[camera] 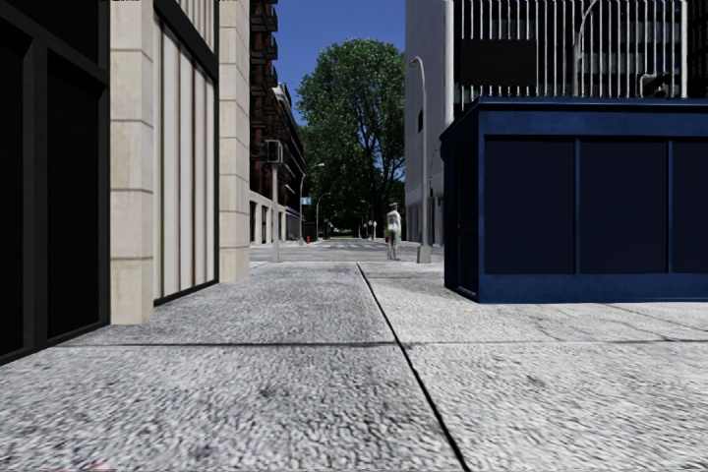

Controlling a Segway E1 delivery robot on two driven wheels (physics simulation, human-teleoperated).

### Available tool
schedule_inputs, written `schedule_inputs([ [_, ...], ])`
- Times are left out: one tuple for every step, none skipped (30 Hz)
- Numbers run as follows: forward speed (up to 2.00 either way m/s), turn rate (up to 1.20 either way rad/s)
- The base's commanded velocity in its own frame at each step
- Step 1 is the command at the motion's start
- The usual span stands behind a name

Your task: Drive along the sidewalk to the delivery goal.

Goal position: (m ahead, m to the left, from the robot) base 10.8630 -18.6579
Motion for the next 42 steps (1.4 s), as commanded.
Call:
schedule_inputs([
  [2.00, 0.00],
  [2.00, 0.00],
  [2.00, 0.00],
  [2.00, 0.00],
  [2.00, 0.00],
  [2.00, 0.00],
  [2.00, 0.03],
  [2.00, 0.17],
  [2.00, 0.21],
  [2.00, 0.21],
  [2.00, 0.23],
  [2.00, 0.26],
  [2.00, 0.27],
  [2.00, 0.28],
  [2.00, 0.28],
  [2.00, 0.31],
  [2.00, 0.35],
  [2.00, 0.36],
  [2.00, 0.36],
  [2.00, 0.36],
  [2.00, 0.36],
  [2.00, 0.38],
  [2.00, 0.39],
  [2.00, 0.39],
  [2.00, 0.39],
  [2.00, 0.39],
  [2.00, 0.39],
  [2.00, 0.39],
  [2.00, 0.39],
  [2.00, 0.39],
  [2.00, 0.34],
  [2.00, 0.17],
  [2.00, 0.17],
  [2.00, 0.00],
  [2.00, 0.00],
  [2.00, 0.00],
  [2.00, 0.00],
  [2.00, 0.00],
  [2.00, 0.00],
  [2.00, 0.00],
  [2.00, 0.00],
  [2.00, 0.00],
])
